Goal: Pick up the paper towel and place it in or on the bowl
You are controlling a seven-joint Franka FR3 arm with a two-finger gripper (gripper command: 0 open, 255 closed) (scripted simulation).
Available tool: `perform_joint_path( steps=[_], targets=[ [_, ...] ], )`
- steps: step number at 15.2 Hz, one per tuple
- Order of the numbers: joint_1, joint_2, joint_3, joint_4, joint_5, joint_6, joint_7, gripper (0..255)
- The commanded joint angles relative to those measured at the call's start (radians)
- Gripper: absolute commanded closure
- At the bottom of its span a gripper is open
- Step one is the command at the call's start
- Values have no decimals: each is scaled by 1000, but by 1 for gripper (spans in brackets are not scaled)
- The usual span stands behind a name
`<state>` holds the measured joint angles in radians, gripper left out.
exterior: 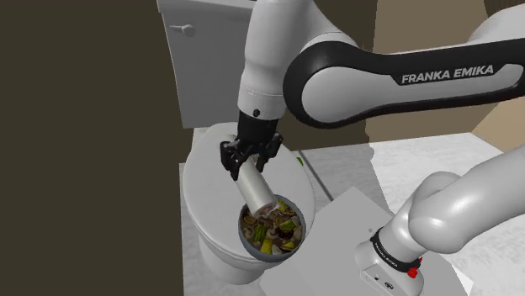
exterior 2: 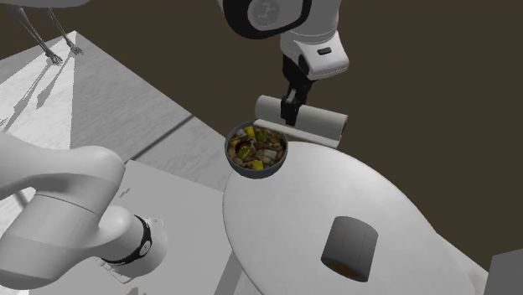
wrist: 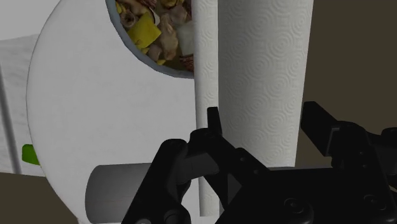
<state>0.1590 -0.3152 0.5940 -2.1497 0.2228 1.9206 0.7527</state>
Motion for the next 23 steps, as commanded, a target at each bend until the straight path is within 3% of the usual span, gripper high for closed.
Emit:
perform_joint_path(
  steps=[1,7,23],
  targets=[
    [28,-96,-15,-81,50,-8,-16,255],
    [124,-331,-53,-239,143,-78,-16,255],
    [133,-285,11,-401,185,131,-29,255]
  ],
)
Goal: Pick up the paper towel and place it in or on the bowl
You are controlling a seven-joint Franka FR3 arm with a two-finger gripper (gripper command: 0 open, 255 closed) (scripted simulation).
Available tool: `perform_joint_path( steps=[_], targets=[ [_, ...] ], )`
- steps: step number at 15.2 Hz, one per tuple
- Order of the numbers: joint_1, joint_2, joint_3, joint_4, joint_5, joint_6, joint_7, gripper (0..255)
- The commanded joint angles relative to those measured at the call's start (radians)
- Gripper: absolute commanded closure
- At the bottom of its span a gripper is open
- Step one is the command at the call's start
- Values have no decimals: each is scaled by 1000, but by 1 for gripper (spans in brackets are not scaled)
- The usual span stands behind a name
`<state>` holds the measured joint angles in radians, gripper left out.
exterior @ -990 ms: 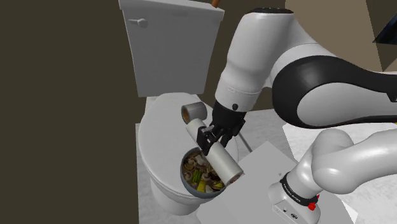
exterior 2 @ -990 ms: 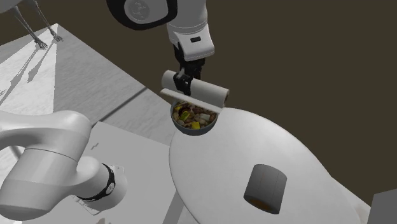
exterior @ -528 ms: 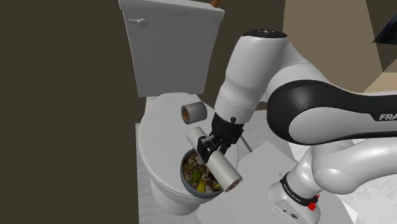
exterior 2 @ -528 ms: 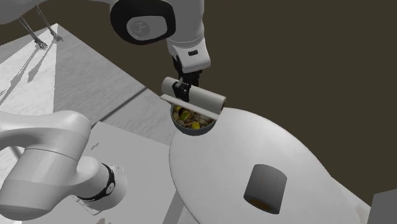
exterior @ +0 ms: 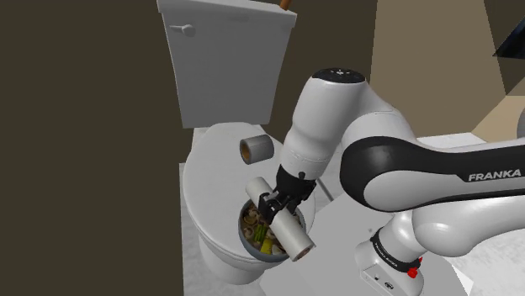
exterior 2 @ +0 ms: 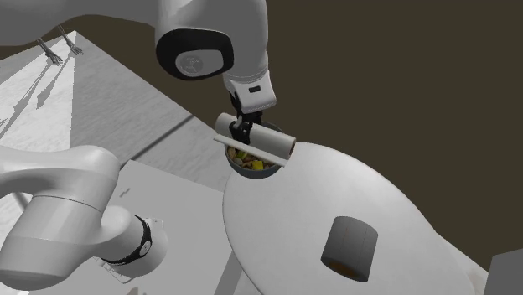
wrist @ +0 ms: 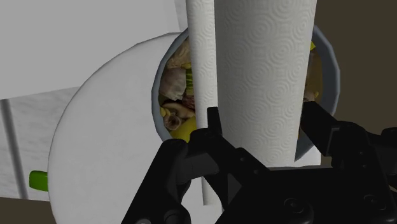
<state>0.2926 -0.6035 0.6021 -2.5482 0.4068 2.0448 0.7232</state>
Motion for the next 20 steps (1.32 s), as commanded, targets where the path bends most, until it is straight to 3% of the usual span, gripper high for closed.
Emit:
perform_joint_path(
  steps=[1,6,7,12,16,20],
  targets=[
    [0,3,3,-3,1,7,1,255],
    [0,3,3,-3,1,7,1,255],
    [-1,4,3,-2,1,7,1,0],
    [0,3,3,-3,1,7,1,0],
    [-3,-41,-46,90,-26,-132,4,0],
    [-3,-41,-46,90,-26,-132,4,0]
  ],
)
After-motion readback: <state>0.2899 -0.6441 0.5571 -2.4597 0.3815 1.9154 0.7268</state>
